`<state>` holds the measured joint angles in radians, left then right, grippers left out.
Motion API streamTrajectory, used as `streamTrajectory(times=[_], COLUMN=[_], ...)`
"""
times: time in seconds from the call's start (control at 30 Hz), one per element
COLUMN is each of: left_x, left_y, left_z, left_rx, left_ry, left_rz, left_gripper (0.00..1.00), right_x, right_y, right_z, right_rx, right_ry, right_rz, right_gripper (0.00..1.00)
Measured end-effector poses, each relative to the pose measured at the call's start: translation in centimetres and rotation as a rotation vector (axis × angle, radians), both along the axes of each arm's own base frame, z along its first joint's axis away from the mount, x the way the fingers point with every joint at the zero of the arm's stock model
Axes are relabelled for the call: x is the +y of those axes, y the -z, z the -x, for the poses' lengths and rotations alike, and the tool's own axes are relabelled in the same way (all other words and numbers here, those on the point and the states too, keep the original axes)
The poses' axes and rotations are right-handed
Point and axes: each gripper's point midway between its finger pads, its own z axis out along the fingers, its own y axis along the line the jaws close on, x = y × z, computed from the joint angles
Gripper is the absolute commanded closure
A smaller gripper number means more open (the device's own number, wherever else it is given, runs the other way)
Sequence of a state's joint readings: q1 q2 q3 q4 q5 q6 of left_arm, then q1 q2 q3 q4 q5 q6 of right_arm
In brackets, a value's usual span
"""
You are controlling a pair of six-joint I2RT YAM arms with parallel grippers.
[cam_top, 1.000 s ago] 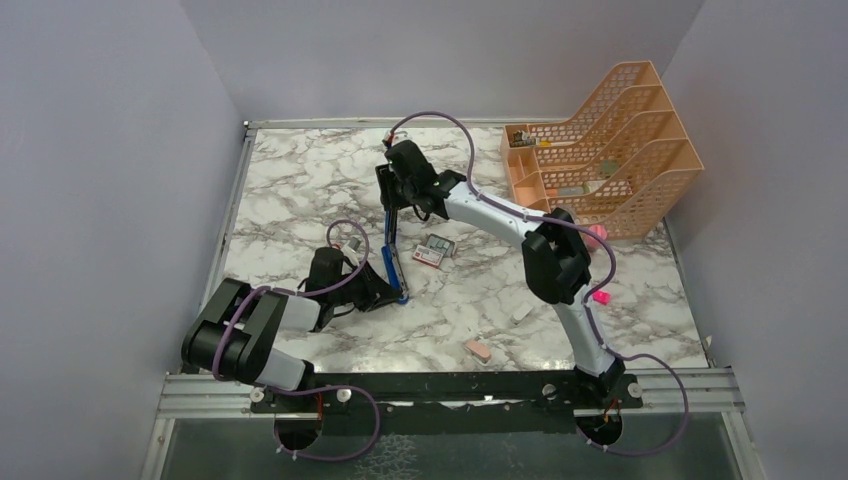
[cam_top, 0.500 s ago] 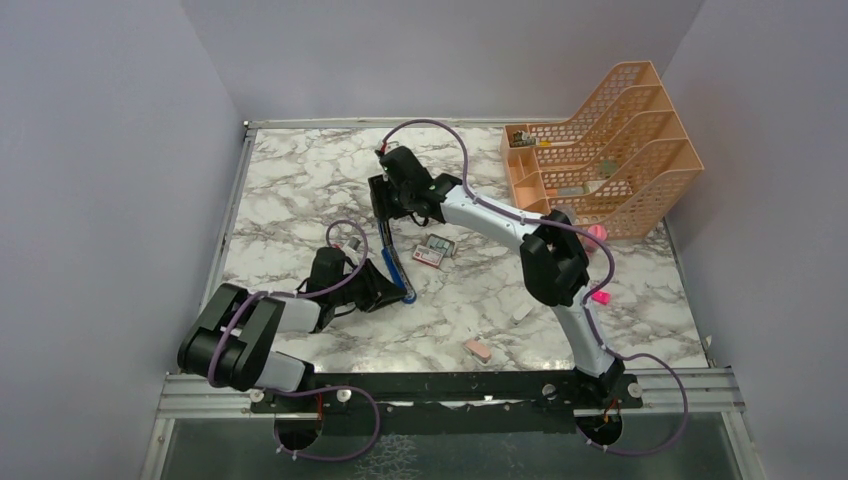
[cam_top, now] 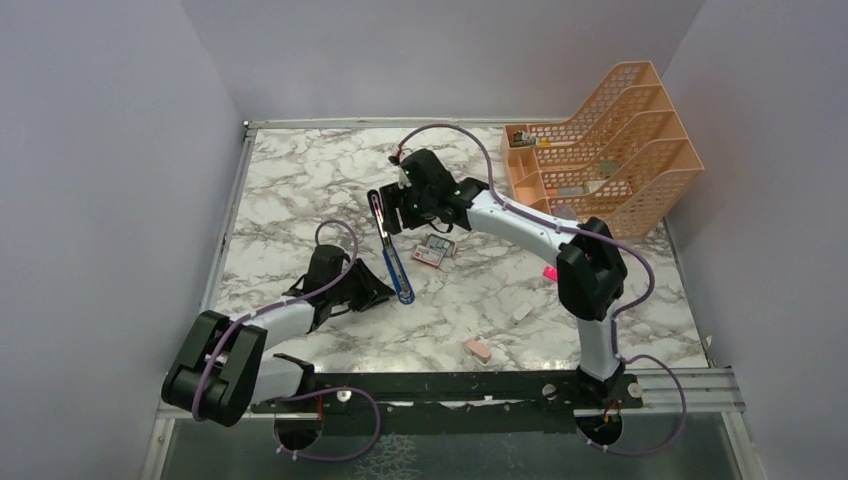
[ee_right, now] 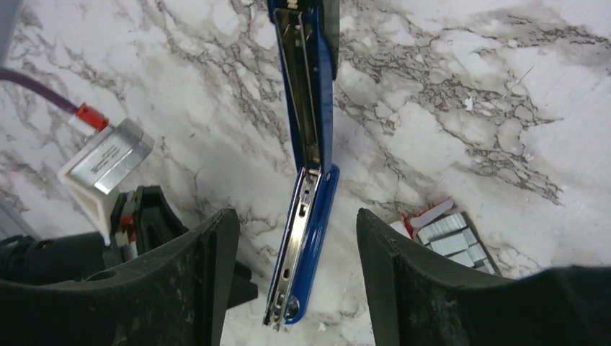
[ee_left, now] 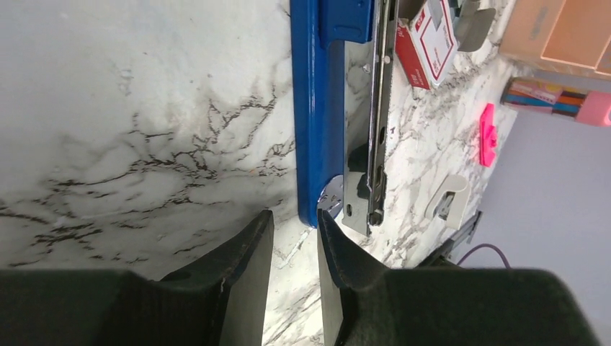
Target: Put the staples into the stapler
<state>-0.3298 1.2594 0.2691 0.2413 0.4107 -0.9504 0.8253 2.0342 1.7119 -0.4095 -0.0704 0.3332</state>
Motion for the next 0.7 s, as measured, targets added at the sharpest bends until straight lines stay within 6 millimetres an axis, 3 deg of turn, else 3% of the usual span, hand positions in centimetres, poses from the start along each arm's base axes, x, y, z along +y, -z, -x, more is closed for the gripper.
streamTrajectory(times=[0.17, 0.33, 0.5, 0.7], left_x=[1.0, 2.2, 2.8, 3.2], left_y=[-0.2, -1.4, -5.7, -11.2], left_z=[-0.2, 0.2, -0.2, -1.0], left_rx=[-0.003, -0.036, -0.152, -0.297], left_ry=[-0.019, -0.038, -0.058, -0.053], left_rz=[-0.069, -0.126, -0.135, -0.148], left_gripper=[0.6, 0.46, 0.33, 0.19], right_x=[-2.2, -5.9, -9.6, -9.1], right_y=[-1.5, -0.5, 2.9, 6.6], right_z=[3.0, 6.4, 10.8, 16.5], right_rx=[0.029, 0.063, 0.109, 0.148], right_ry=[-0.008, 0.005, -0.004, -0.118], right_rz=[-0.034, -0.005, 0.085, 0.178], right_gripper=[0.34, 0.34, 0.33, 0.31])
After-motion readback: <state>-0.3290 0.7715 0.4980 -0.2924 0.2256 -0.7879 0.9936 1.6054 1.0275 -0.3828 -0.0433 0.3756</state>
